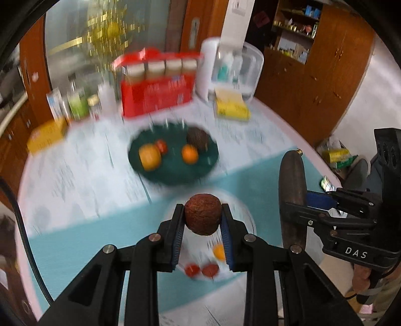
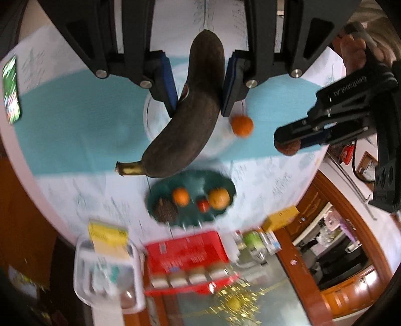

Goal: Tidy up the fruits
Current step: 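Carry the lychee and banana to the green plate and release both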

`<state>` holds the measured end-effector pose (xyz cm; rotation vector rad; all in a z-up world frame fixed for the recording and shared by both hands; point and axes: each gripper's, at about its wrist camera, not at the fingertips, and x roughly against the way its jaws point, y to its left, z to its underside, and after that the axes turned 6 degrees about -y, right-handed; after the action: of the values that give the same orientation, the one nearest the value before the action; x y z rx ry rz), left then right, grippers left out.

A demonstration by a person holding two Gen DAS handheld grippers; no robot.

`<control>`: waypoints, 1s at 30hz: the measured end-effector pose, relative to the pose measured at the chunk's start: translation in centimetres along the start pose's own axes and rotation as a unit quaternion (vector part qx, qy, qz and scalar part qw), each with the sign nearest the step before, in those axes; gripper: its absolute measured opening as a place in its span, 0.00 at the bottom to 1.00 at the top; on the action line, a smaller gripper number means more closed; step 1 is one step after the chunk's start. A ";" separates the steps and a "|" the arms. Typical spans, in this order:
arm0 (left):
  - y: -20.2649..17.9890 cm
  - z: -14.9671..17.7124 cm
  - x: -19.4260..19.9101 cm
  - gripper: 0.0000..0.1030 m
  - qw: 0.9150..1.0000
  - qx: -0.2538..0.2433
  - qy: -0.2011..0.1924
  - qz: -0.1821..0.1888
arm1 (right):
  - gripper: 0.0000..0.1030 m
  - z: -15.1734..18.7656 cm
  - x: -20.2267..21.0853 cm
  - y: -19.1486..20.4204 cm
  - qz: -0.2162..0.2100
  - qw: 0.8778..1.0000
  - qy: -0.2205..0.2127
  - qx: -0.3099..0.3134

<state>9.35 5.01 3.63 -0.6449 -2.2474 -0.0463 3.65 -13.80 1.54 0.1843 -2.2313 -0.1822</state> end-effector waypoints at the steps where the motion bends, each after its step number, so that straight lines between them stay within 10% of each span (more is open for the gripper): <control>1: 0.1 -1.5 0.6 0.25 1.000 -0.004 -0.011 -0.005 | 0.34 -1.7 0.4 0.2 -0.002 1.000 -0.009 0.011; 12: 0.9 -11.5 -1.5 0.25 0.998 -0.022 -0.037 -0.041 | 0.34 -15.2 -0.5 0.8 -0.023 0.996 -0.065 0.056; 30: 3.9 -6.3 -17.0 0.25 0.995 0.066 0.061 -0.053 | 0.34 -17.1 -19.1 -2.1 -0.050 0.995 0.080 0.032</control>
<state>25.03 -0.45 -4.56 -0.4413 -2.1436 0.0093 28.97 -13.23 -2.94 0.3336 -2.0703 -0.1449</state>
